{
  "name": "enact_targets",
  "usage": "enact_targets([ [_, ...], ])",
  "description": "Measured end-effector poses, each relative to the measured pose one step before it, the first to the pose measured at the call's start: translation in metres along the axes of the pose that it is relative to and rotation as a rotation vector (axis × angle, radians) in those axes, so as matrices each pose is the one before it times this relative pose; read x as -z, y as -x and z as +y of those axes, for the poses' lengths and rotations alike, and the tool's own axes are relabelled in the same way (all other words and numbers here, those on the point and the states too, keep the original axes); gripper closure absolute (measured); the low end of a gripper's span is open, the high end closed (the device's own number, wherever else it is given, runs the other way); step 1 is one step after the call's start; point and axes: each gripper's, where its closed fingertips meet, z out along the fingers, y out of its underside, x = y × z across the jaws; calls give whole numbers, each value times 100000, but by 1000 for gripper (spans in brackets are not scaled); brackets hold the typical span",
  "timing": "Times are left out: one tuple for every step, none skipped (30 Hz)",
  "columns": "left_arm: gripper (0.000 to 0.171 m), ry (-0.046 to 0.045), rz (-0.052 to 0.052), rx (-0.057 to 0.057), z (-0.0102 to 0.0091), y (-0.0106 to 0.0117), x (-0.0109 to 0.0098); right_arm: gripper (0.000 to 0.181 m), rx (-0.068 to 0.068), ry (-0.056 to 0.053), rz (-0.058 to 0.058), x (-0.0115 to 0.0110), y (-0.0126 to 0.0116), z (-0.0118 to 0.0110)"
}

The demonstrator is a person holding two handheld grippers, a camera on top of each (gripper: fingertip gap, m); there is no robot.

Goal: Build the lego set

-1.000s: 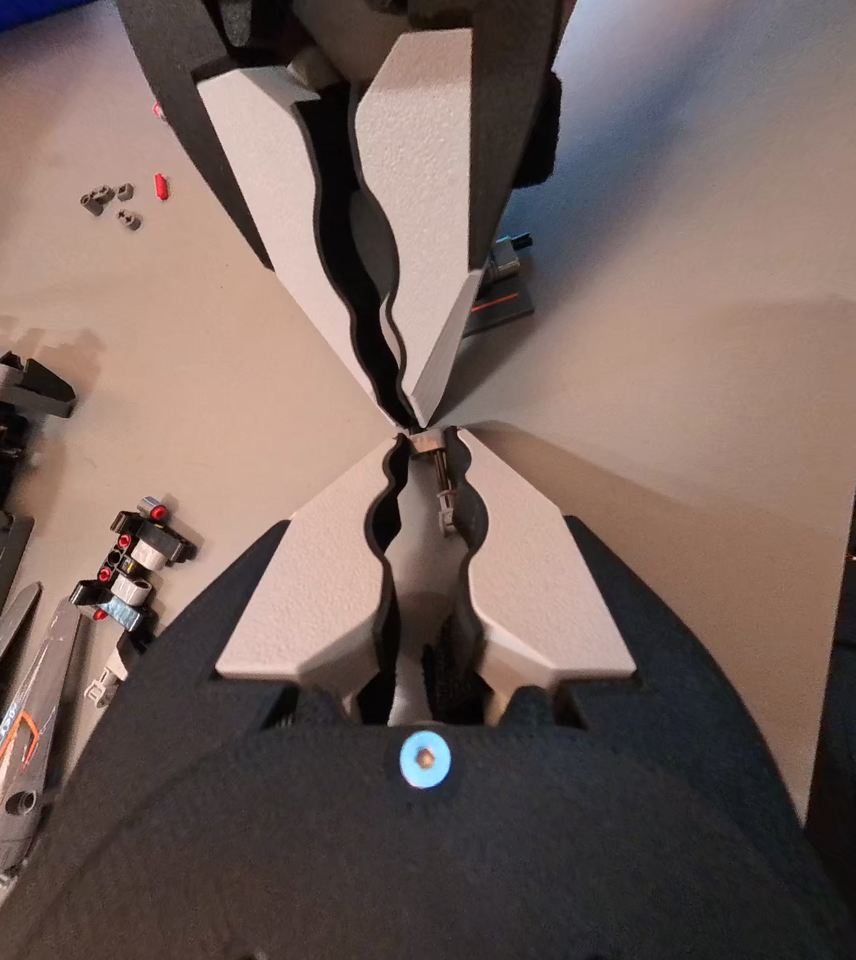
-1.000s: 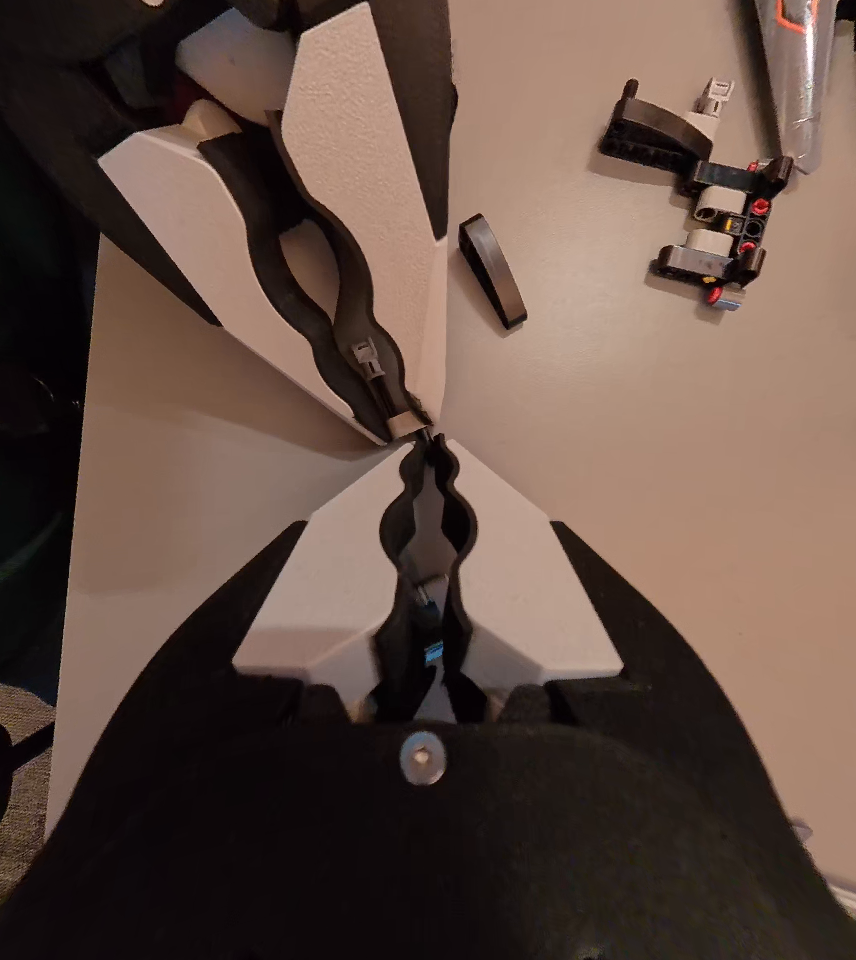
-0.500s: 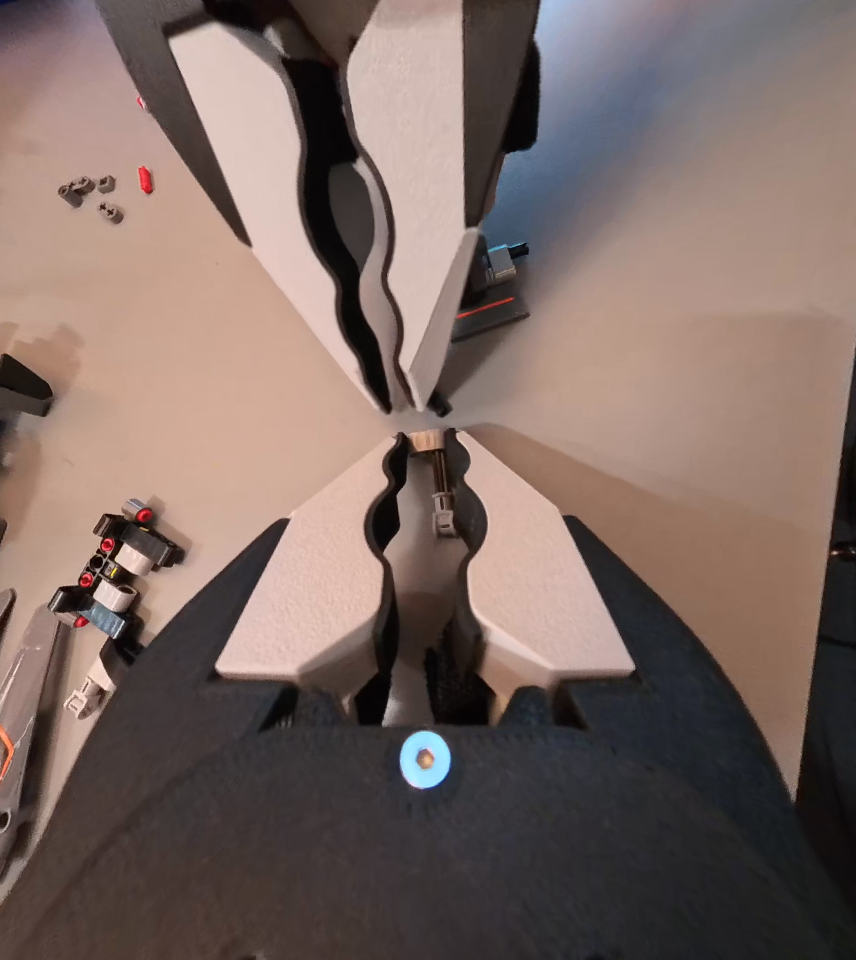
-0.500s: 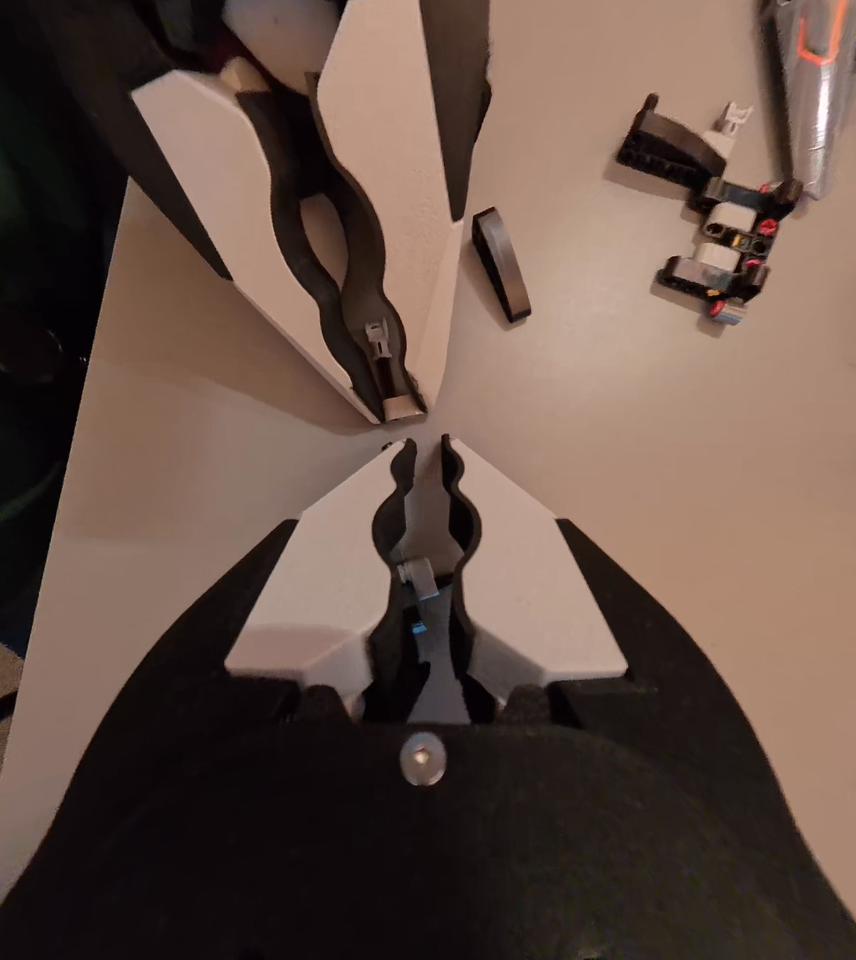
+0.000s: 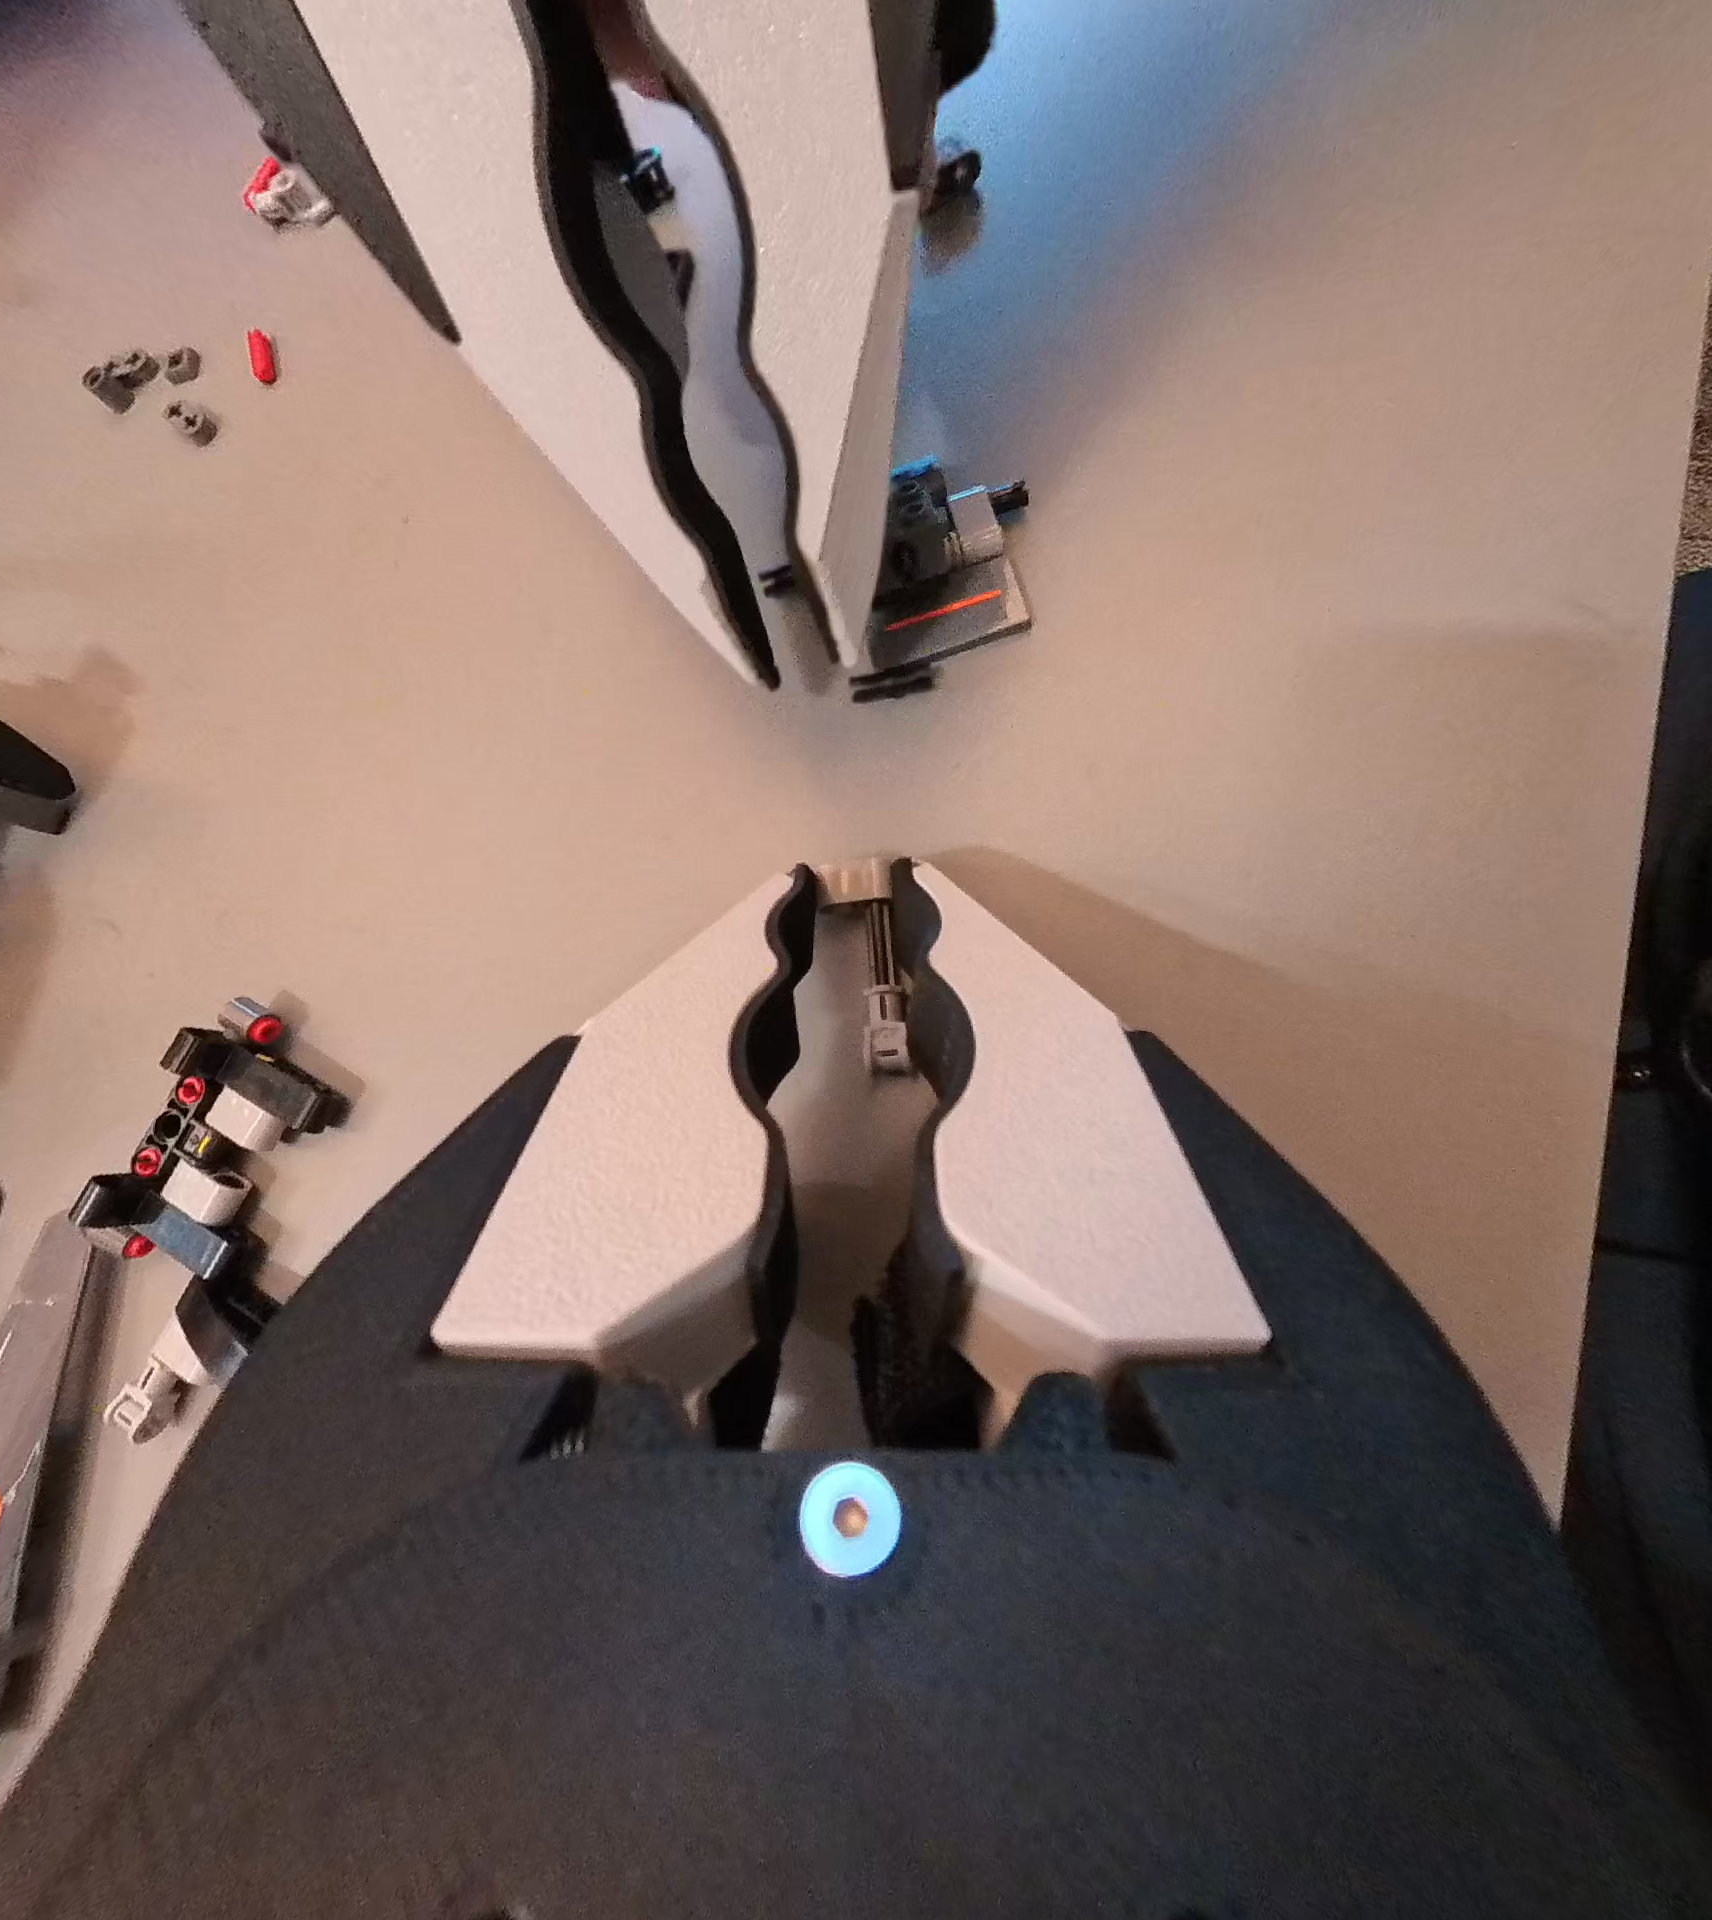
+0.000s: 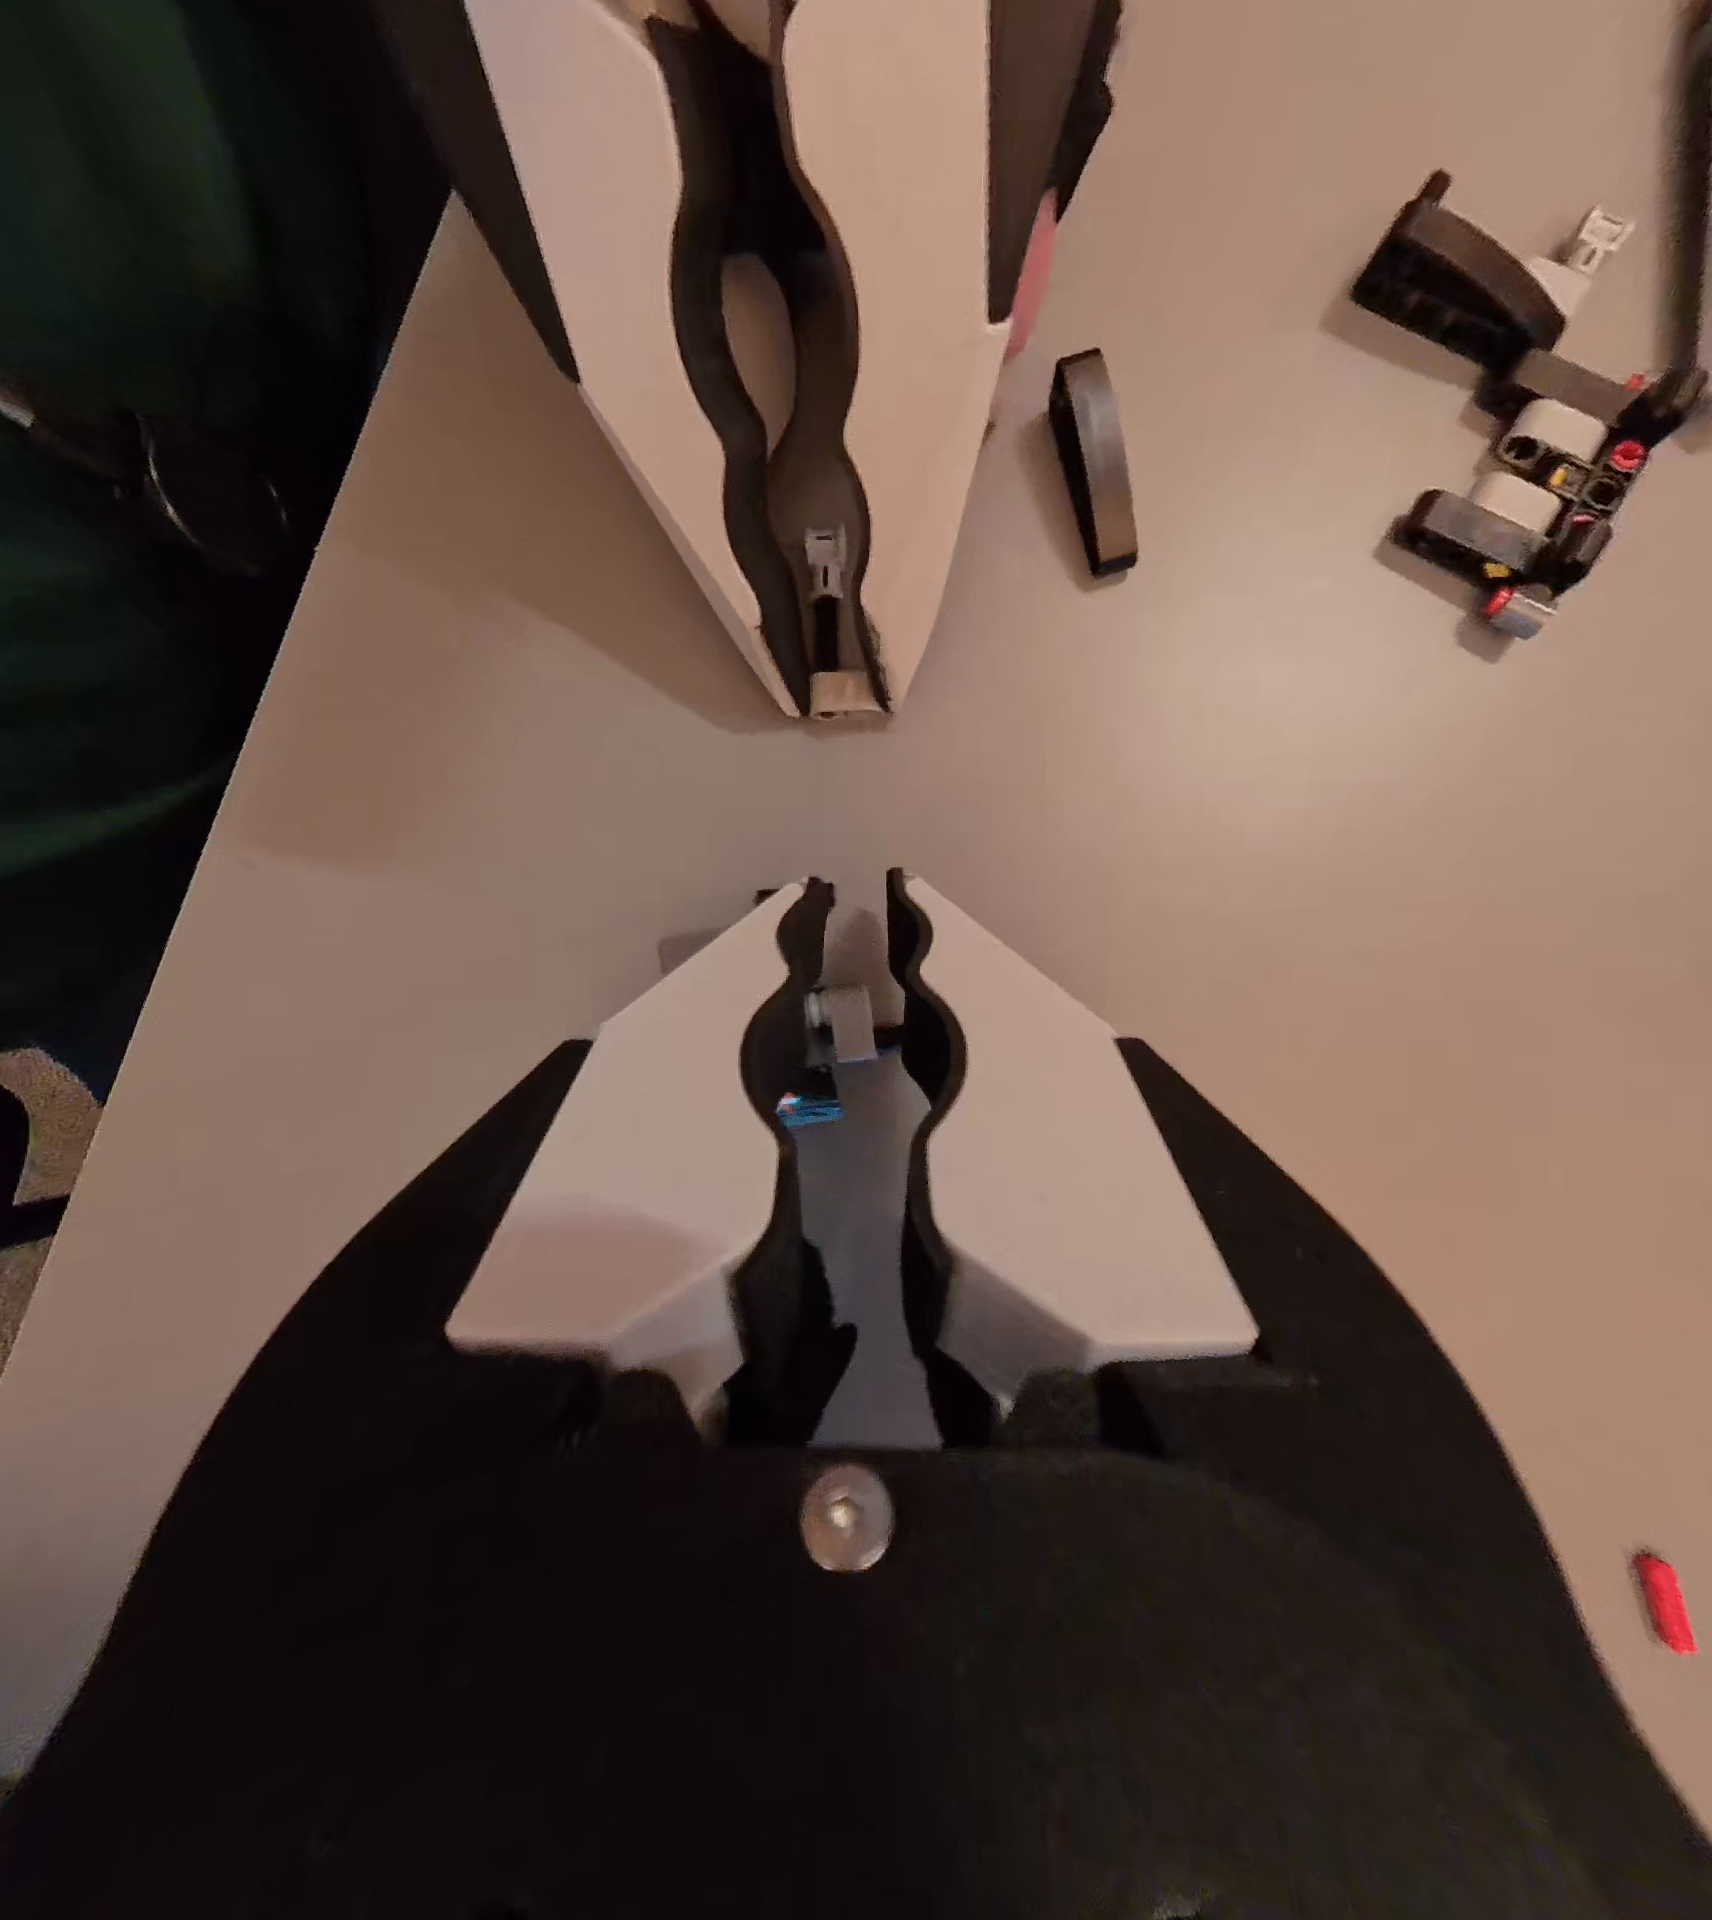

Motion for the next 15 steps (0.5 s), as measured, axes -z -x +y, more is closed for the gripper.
enact_targets([
  [158,-37,-99,-76,4,4,-4,172,1517,799,-1180,-61,224,73],
  [158,-16,61,7,-2,-9,-1,173,1990,1725,-705,-138,165,178],
  [158,-12,139,-23,-5,-7,8,172,1348,2030,-156,-119,7,246],
  [158,-23,80,-47,-3,-8,-2,172,241,955,-388,-33,-47,99],
  [158,2,42,-41,2,-16,6,172,497,-806,-979,38,69,-138],
  [158,-12,7,-138,-2,-26,9,171,603,-611,-709,11,74,-130],
  [158,-22,12,-60,5,-14,11,171,321,1240,-380,-69,36,121],
  [158,-20,-53,34,6,-10,-3,172,553,1965,-461,-142,87,236],
  [158,-4,-126,-62,-1,-13,9,172,-22,972,-371,-90,44,90],
  [158,-42,-78,-73,-4,3,3,172,55,791,-144,10,22,56],
  [158,-41,18,26,-2,5,-1,174,1142,905,265,26,3,62],
  [158,-30,81,101,-2,3,-6,174,1460,402,306,-24,6,-52],
  [158,-21,99,75,5,-1,2,173,1204,-190,-316,-97,69,-175],
  [158,-15,62,28,-7,13,2,172,1250,-303,-170,-137,34,-188],
  [158,-5,7,31,-1,-3,0,173,984,182,599,-125,-114,-85],
])
